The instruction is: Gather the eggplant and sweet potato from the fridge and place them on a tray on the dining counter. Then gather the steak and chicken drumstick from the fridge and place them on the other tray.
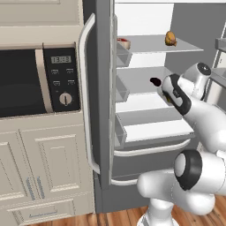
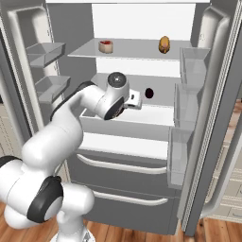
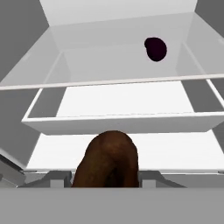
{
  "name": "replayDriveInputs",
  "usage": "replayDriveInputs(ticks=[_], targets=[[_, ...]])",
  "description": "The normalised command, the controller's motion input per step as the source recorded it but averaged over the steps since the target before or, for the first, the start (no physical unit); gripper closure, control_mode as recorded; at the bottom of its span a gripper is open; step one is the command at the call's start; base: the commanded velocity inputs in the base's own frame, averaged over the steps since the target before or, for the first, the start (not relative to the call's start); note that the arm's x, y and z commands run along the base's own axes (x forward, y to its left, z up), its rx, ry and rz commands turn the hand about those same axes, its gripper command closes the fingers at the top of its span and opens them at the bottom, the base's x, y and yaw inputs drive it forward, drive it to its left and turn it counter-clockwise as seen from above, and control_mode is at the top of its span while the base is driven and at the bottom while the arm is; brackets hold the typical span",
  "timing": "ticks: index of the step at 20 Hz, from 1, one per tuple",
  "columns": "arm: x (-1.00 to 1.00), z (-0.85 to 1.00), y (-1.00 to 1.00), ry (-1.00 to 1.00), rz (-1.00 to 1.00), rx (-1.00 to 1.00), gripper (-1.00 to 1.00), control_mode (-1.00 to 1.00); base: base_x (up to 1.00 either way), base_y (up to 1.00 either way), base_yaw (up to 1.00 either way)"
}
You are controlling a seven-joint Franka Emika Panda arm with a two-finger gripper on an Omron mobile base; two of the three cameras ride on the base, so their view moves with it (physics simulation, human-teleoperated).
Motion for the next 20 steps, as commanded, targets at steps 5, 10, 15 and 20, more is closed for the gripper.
replayDriveInputs(ticks=[5, 10, 15, 20], targets=[[-0.01, 0.00, 0.00, 0.02, 0.00, 0.00, 1.00, -1.00, 0.00, 0.00, 0.00], [0.00, 0.00, 0.00, 0.00, 0.00, 0.00, 1.00, -1.00, 0.00, 0.00, 0.00], [0.00, 0.00, 0.00, 0.00, 0.00, 0.00, 1.00, -1.00, 0.00, 0.00, 0.00], [0.00, 0.00, 0.00, 0.00, 0.00, 0.00, 1.00, -1.00, 0.00, 0.00, 0.00]])
